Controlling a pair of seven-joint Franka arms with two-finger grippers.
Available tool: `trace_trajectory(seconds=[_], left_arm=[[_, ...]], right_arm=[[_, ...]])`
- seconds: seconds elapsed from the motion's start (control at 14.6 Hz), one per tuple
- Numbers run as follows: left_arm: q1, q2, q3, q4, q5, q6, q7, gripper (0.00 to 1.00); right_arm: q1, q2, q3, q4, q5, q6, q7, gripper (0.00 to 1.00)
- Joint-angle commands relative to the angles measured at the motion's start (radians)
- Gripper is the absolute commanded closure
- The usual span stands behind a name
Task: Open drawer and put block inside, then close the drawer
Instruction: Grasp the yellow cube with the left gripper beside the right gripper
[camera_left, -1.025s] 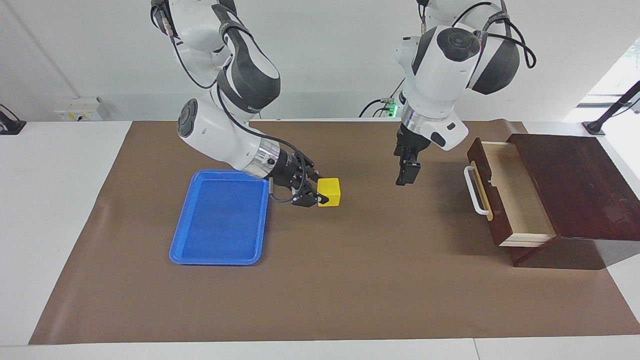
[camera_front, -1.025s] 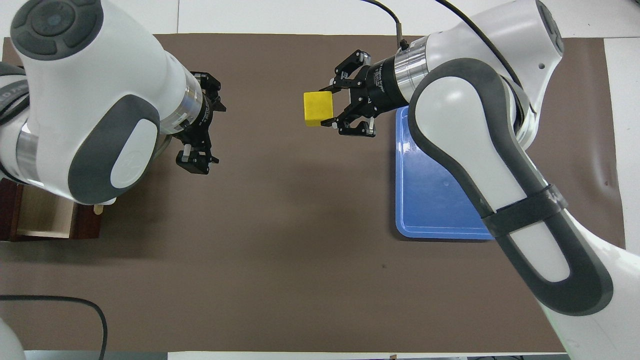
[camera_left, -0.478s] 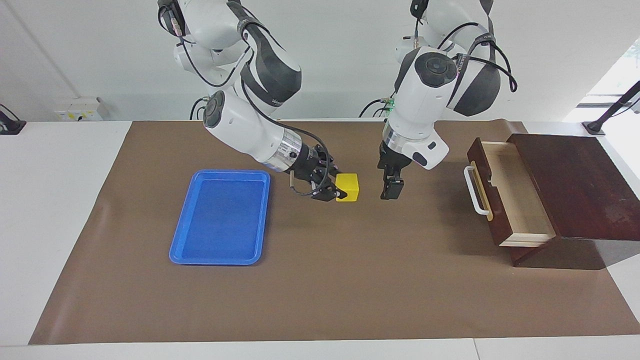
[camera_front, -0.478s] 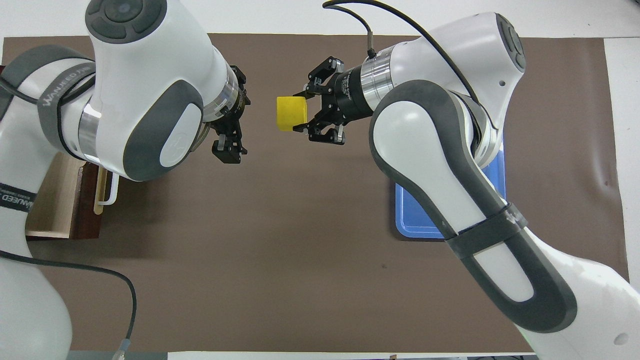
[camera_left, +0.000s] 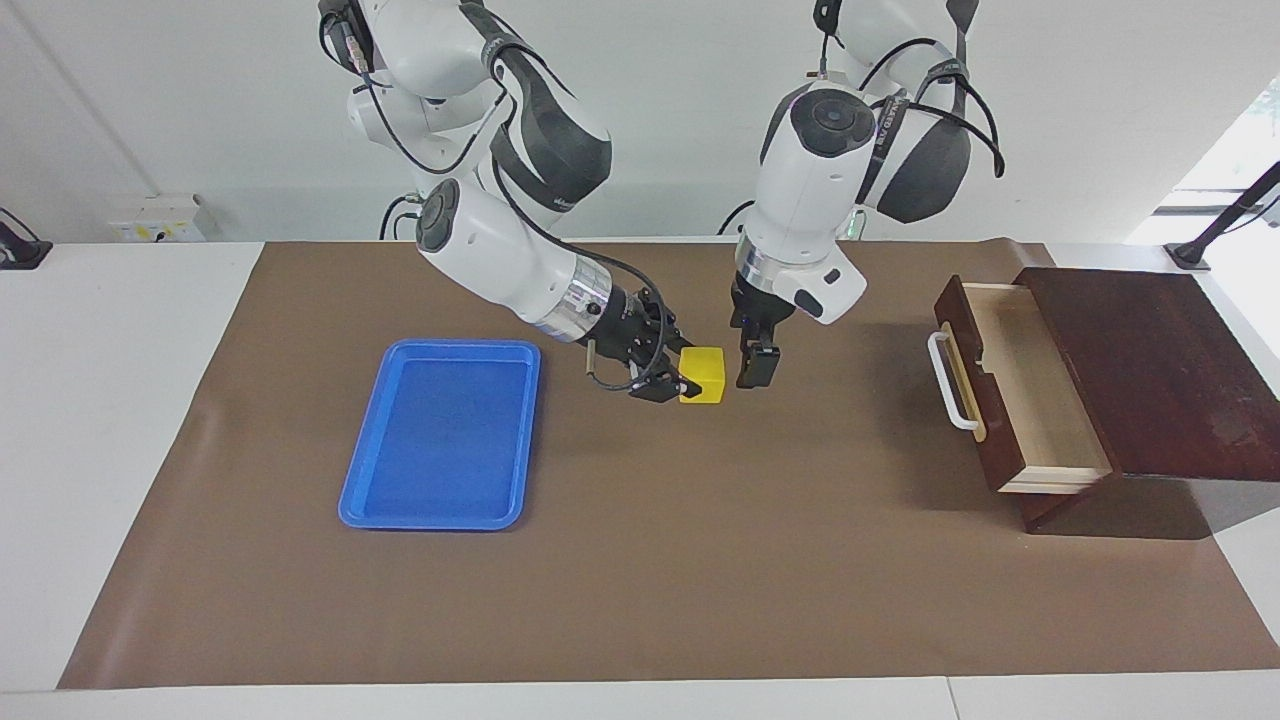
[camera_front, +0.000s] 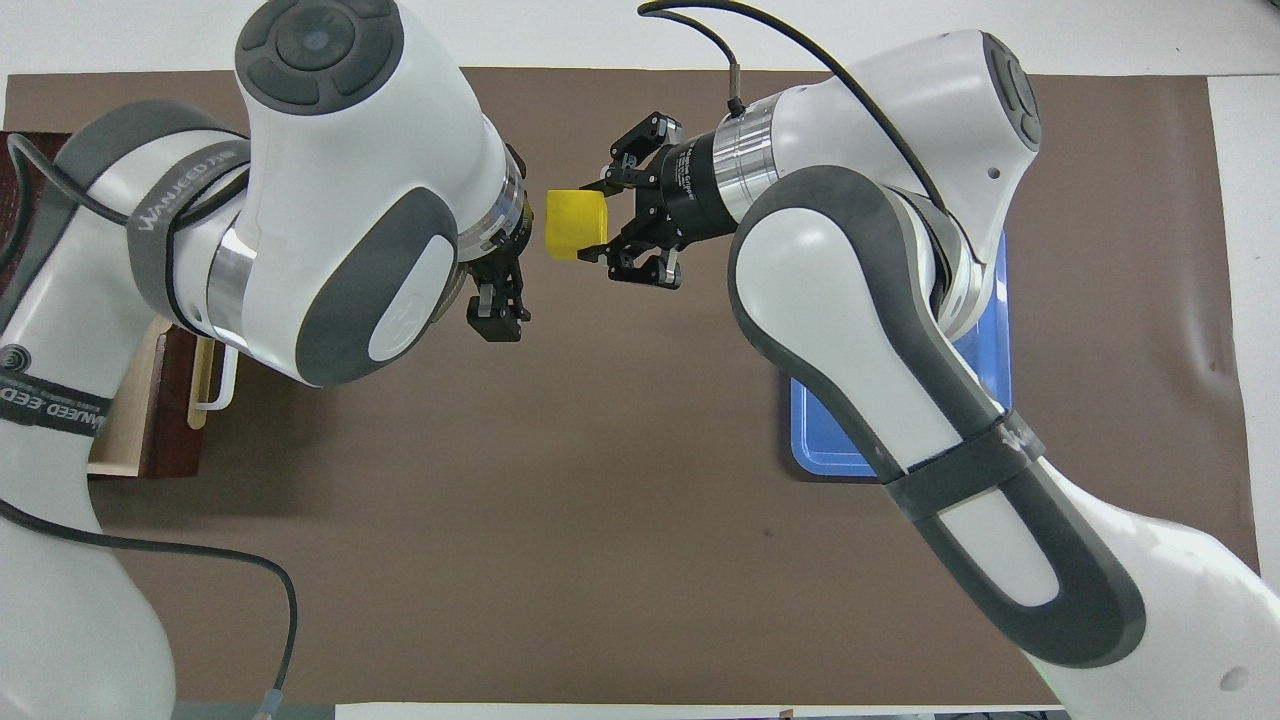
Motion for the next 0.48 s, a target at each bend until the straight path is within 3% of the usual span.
trace_trajectory(seconds=[0.0, 0.27, 0.41], left_arm=[[-0.034, 0.041, 0.032, 0.081, 0.019, -0.030, -0.028, 0.00], [-0.075, 0.130, 0.090, 0.183, 0.024, -0.033, -0.030, 0.00], [-0.118, 0.136, 0.150, 0.193, 0.018, -0.036, -0.030, 0.00]], right_arm=[[0.012, 0.009, 0.000, 0.015, 0.008, 0.012, 0.021, 1.00], [0.012, 0.009, 0.002, 0.015, 0.008, 0.012, 0.023, 1.00], [0.012, 0.009, 0.002, 0.015, 0.008, 0.011, 0.023, 1.00]])
